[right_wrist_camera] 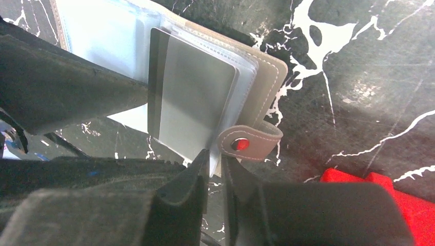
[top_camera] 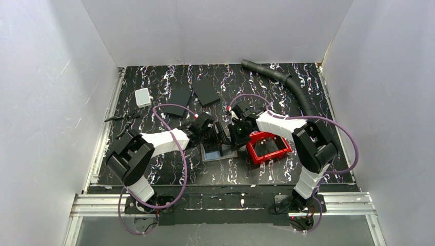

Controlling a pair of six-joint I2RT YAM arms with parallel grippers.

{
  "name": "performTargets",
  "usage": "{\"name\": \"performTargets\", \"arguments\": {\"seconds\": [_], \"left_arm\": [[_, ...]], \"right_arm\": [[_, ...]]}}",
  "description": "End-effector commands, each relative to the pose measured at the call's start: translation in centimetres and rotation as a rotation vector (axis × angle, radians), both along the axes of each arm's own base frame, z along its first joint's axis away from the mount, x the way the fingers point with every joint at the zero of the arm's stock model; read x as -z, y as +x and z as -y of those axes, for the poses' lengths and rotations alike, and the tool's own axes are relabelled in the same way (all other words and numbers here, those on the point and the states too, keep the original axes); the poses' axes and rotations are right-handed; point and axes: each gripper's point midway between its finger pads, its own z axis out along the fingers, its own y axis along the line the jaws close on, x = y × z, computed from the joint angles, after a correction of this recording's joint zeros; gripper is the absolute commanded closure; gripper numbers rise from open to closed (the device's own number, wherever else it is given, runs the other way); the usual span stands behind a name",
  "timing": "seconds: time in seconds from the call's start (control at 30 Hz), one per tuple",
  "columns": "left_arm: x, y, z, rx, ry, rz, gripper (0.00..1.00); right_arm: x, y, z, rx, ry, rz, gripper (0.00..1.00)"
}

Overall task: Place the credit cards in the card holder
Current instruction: Insert the credit card into the card holder.

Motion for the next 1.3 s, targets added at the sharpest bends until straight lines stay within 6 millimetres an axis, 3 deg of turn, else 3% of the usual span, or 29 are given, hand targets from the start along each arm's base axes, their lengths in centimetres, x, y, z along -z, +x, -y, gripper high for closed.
{"name": "performTargets", "arguments": {"seconds": [0.0,0.23,0.4,0.77,1.03,1.27], "left_arm": [[-0.9,-0.1,-0.1,0.013,-0.011,0.036,0.35],[-0.6,-0.1,0.1,0.016,-0.009,0.026,0.35],[-0.7,-0.1,0.4,0.022,-0.02,0.02,0.34],[-2.0,-0.2,2.6,0.067,-0.134,0.002,0.32],[-2.3,0.0,2.4,0.092,-0.139,0.026,0.27],[-2.2,-0.6,1.0,0.059,-0.134,0.012,0.27]], "right_arm": [[-2.8,1.4,0.5,0.046,0.024,0.053,0.74],[-3.5,2.1,1.3,0.066,0.01,0.066,0.69],[-2.1,2.5,1.3,0.07,-0.015,0.059,0.84],[0.0,2.2,-1.2,0.049,0.047,0.006,0.87],[-1.6,2.3,0.4,0.076,0.019,0.058,0.87],[-2.2,3.9,2.2,0.084,-0.099,0.133,0.85]]}}
